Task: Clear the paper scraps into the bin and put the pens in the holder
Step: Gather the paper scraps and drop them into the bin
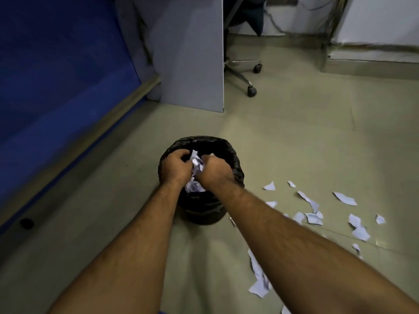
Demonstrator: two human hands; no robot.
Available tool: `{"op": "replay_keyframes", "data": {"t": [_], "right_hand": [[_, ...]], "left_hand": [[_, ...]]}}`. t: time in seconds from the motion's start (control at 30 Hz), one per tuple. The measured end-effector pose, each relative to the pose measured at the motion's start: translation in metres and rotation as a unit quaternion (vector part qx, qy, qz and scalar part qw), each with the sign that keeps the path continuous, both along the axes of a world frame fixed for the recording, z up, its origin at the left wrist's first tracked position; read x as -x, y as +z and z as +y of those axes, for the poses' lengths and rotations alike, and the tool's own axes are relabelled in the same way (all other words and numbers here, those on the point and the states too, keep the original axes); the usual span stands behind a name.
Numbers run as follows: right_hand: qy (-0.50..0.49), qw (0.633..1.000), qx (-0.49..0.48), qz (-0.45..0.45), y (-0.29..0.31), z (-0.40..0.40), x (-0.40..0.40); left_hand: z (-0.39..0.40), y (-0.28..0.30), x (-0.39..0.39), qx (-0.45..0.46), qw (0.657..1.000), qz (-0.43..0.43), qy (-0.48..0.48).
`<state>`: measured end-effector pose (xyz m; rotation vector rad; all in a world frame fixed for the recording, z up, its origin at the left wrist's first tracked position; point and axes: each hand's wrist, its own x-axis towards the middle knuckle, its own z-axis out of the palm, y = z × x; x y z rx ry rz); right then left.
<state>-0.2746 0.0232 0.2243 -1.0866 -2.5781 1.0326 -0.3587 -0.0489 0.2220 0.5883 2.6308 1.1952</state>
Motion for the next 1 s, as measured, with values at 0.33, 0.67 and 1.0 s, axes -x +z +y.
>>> {"op": "replay_keyframes", "data": {"t": [0.33,0.67,1.0], "right_hand": [[-0.177,0.967,0.052,0.175,0.005,0.02,-0.049],[-0.332,0.908,0.124,0.222,-0.057,0.058,-0.166],[-0.156,0.967,0.08,-0.183,-0.192,0.083,-0.279]], "left_hand": [[0.037,0.014,-0.03,-0.038,0.994,0.017,-0.105],[0.094,-0.04,-0.148,0.089,0.942,0.1,-0.308],[0.096,-0.188,-0.236,0.362,0.837,0.073,-0.405]]}}
